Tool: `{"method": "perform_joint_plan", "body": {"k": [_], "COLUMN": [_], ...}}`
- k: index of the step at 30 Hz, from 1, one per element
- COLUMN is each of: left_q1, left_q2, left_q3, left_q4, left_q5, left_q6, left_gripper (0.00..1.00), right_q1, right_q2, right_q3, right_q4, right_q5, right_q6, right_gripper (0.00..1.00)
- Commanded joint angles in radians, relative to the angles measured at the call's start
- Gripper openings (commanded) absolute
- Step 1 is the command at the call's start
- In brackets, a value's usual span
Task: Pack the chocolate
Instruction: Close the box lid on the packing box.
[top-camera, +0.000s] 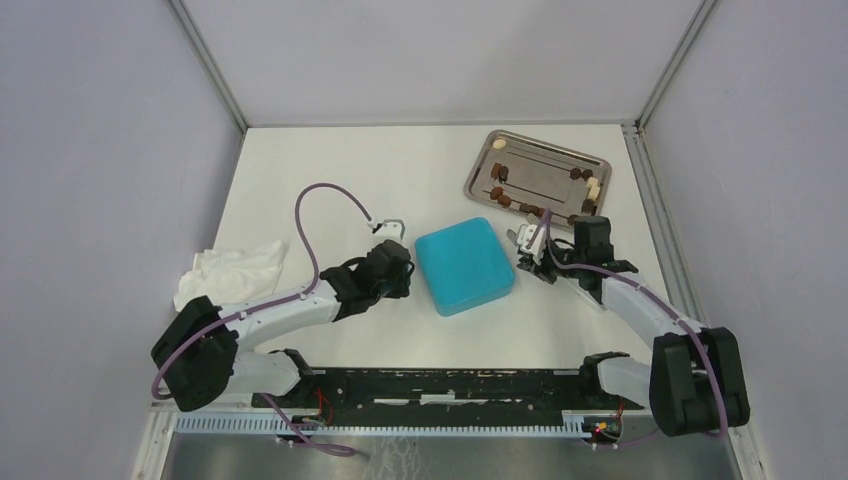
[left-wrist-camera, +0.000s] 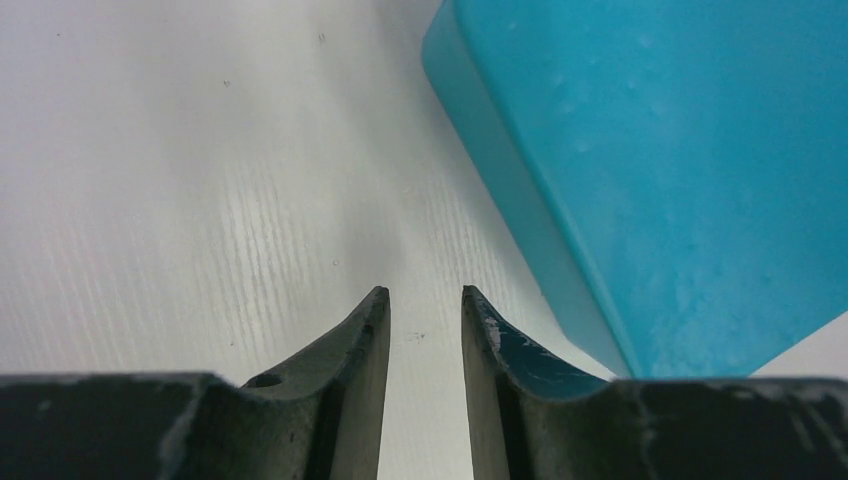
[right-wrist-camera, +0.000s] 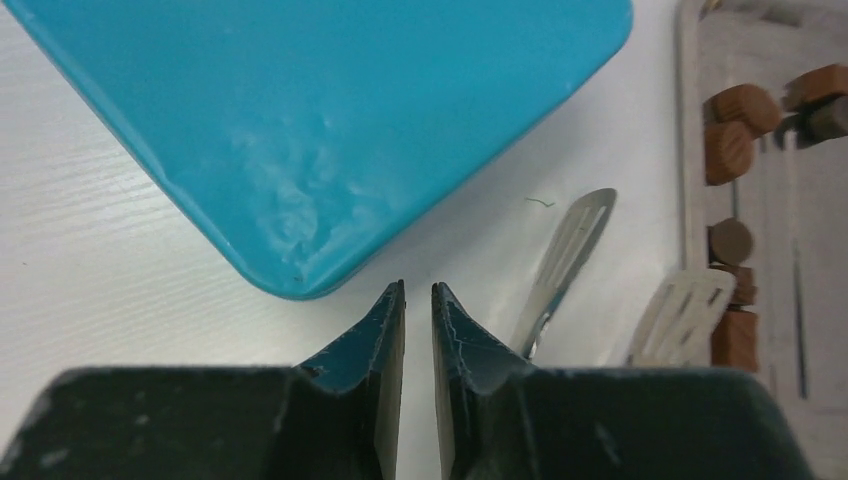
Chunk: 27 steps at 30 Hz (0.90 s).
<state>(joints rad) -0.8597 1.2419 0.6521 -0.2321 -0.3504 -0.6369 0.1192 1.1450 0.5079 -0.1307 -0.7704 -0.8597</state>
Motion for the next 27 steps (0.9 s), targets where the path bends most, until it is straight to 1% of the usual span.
{"method": "perform_joint_plan", "body": {"k": [1, 6, 12, 16, 20, 24, 27], "left_q1": [0.000, 0.001, 0.001, 0.001, 0.001, -0.006, -0.015], "left_q2": [0.071, 0.165, 0.239, 0.251, 0.270, 0.294, 0.301], "left_q3": [0.076, 0.121, 0.164, 0.179, 0.209, 0.225, 0.219], "left_q4": [0.030, 0.039, 0.046, 0.057, 0.059, 0.069, 0.081], "left_q5": [-0.002, 0.007, 0.004, 0.000, 0.018, 0.053, 0.060], "left_q6": [0.012, 0.021, 0.025, 0.034, 0.042, 0.026, 0.012], "left_gripper": [0.37, 0.35, 0.33, 0.33, 0.32, 0.32, 0.32], "right_q1": [0.077, 0.124, 0.145, 0.149, 0.158, 0.172, 0.174], "right_q2": [0.097, 0.181, 0.249, 0.289, 0.314, 0.317, 0.312], "right_q3": [0.086, 0.144, 0.161, 0.194, 0.199, 0.198, 0.198], "right_q4": [0.005, -0.016, -0.010, -0.029, -0.037, -0.047, -0.047], "right_q5": [0.118, 0.183, 0.206, 0.185, 0.112, 0.036, 0.024], "right_q6": [0.119, 0.199, 0.218, 0.244, 0.262, 0.266, 0.275], "right_gripper": [0.20, 0.20, 0.20, 0.20, 0.20, 0.20, 0.21]}}
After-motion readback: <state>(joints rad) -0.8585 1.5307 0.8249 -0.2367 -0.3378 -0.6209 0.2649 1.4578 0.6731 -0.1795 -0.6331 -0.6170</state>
